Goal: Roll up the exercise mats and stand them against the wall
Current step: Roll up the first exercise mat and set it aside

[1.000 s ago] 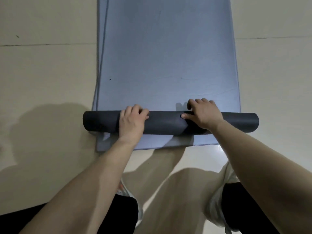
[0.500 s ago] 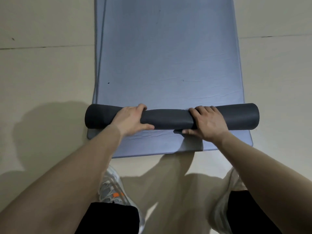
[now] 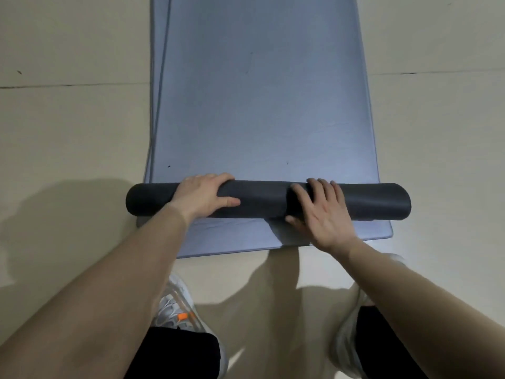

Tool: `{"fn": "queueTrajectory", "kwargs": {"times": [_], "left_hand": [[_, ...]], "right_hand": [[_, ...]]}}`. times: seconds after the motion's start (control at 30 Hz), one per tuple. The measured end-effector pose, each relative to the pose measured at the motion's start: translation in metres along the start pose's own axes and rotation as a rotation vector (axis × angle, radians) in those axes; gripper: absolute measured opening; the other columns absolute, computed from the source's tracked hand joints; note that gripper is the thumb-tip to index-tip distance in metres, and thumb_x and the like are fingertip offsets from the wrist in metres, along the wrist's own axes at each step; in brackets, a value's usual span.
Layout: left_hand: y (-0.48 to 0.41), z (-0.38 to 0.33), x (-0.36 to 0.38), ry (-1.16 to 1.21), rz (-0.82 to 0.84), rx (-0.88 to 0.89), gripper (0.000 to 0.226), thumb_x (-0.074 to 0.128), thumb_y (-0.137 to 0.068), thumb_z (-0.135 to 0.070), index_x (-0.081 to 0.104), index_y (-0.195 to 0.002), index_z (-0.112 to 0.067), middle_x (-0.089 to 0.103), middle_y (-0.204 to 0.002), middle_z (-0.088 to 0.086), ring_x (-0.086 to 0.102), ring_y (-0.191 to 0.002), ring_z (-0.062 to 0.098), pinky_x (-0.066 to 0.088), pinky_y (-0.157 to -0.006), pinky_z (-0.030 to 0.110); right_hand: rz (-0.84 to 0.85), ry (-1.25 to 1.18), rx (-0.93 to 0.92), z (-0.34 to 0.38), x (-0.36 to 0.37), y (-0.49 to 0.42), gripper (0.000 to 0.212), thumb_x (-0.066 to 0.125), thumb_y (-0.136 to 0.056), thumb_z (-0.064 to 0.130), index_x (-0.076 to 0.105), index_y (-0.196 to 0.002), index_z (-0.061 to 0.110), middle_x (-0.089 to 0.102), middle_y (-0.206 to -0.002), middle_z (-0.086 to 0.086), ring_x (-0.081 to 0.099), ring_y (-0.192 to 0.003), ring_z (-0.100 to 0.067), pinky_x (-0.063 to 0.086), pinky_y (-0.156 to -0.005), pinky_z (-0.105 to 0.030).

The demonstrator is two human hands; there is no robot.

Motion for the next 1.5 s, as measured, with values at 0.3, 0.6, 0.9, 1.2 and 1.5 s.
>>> {"fn": "queueTrajectory", "kwargs": {"times": [0.3, 0.6, 0.9, 1.2, 1.5], "left_hand": [[-0.012, 0.0, 0.023, -0.154, -0.363, -0.052, 0.117, 0.066, -0.067, -0.083, 0.028, -0.159, -0.021, 0.028, -0.163, 0.011, 0.02, -0.153, 0.035, 0.011, -0.125, 0.051], [-0.053, 0.014, -0.015, -0.116, -0.262, 0.031, 0.103, 0.08, -0.06, -0.059, 0.04, -0.15, -0.031, 0.054, -0.141, -0.003, 0.05, -0.131, 0.023, 0.03, -0.114, 0.04], [0.043, -0.017, 0.013, -0.168, -0.266, -0.025, 0.101, 0.07, -0.067, -0.077, 0.039, -0.149, -0.027, 0.052, -0.142, 0.001, 0.048, -0.131, 0.025, 0.028, -0.117, 0.041], [-0.018, 0.002, -0.033, 0.002, -0.149, -0.092, 0.07, 0.066, -0.079, -0.073, 0.057, -0.137, -0.036, 0.063, -0.134, -0.001, 0.054, -0.122, 0.027, 0.039, -0.101, 0.042], [-0.052, 0.009, -0.006, -0.197, -0.362, -0.049, 0.125, 0.081, -0.059, -0.07, 0.021, -0.159, -0.027, 0.031, -0.163, 0.003, 0.025, -0.151, 0.027, 0.013, -0.124, 0.045]], "right_hand": [[0.171, 0.101, -0.101, -0.022, 0.005, -0.094, 0.121, 0.069, -0.059, 0.089, 0.033, -0.151, 0.018, 0.039, -0.152, -0.018, 0.032, -0.145, -0.04, 0.013, -0.123, -0.063], [0.042, 0.175, -0.027, -0.021, 0.007, -0.094, 0.089, 0.082, -0.066, 0.032, 0.041, -0.144, 0.022, 0.058, -0.129, -0.007, 0.058, -0.11, -0.033, 0.041, -0.1, -0.05], [0.562, -0.108, -0.024, -0.013, -0.013, -0.054, 0.086, 0.087, -0.058, 0.054, 0.052, -0.137, 0.044, 0.068, -0.113, 0.011, 0.061, -0.096, -0.019, 0.052, -0.082, -0.034], [0.062, 0.116, 0.018, 0.002, 0.01, -0.013, 0.134, 0.088, -0.057, 0.06, 0.022, -0.161, 0.006, 0.031, -0.16, -0.026, 0.025, -0.148, -0.048, 0.009, -0.117, -0.063], [-0.032, 0.175, -0.038, -0.023, 0.009, -0.104, 0.112, 0.087, -0.058, 0.051, 0.037, -0.151, 0.014, 0.045, -0.146, -0.021, 0.042, -0.135, -0.043, 0.022, -0.115, -0.066]]}}
Point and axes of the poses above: each hand's wrist, its own y-axis away from the middle knuckle, its own x-axis out of the palm, z = x × y, the point moved 7 cm from there along -y, towards the middle knuckle
